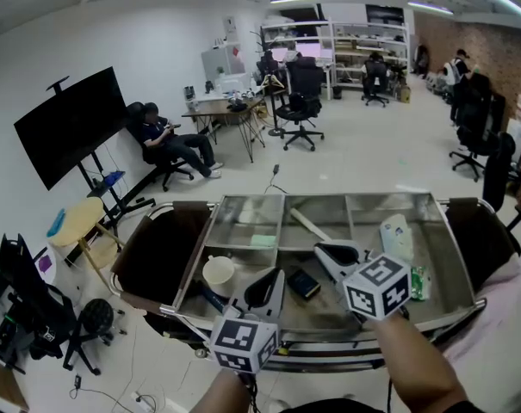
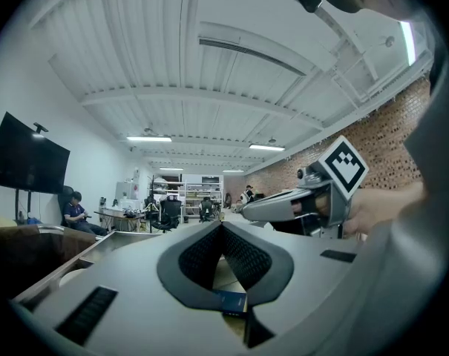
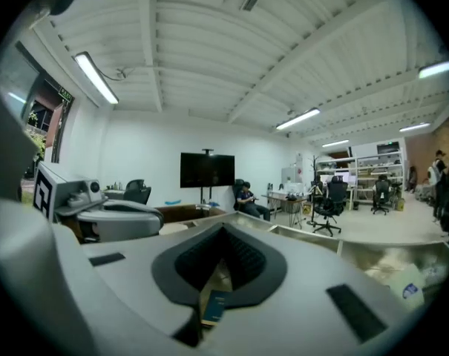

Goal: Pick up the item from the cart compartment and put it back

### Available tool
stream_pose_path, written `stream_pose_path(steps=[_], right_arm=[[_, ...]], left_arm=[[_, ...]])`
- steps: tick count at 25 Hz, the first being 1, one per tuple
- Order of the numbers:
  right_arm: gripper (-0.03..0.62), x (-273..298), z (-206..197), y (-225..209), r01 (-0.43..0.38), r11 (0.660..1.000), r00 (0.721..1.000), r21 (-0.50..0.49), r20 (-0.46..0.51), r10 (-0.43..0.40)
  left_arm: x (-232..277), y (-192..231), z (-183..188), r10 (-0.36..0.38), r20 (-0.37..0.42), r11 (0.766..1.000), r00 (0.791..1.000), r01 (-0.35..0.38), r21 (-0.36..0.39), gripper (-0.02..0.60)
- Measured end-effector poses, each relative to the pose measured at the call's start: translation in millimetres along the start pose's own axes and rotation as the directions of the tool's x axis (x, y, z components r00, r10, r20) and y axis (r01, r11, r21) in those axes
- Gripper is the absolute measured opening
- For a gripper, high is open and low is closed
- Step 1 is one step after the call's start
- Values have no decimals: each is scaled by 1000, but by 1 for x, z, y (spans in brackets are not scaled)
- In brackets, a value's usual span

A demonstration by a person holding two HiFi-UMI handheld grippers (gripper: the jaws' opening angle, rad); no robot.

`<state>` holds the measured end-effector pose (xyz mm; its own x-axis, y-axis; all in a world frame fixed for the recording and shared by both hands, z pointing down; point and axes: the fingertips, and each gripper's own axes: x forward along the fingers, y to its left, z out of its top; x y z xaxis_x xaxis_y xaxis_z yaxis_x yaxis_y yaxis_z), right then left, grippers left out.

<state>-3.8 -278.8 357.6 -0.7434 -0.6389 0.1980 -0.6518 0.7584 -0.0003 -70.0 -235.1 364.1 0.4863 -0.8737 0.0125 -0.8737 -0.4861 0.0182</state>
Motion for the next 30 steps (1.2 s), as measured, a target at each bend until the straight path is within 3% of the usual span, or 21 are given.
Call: stream_pose_path(steps=[6,14,18,30], right_arm=[[12,-64,18,-9,46,996,983,82,172,-60],[12,-133,9,-9,85,983,943,161,305,-131],[12,-136,-13,-6,87,976,947,197,289,-143],[12,-129,-25,-7,99,977,959,190,243,-145]], left_arm=[[-3,0,0,-1,-4,1000,1000,1,-1,0],[-4,-2,0,2,-4,1000,1000,-2,-11,0],[-3,-8,1,-10,-24,1000,1000,10,-6,0],[1,-17,-6,-22,-15,1000,1000,22,-8,0]])
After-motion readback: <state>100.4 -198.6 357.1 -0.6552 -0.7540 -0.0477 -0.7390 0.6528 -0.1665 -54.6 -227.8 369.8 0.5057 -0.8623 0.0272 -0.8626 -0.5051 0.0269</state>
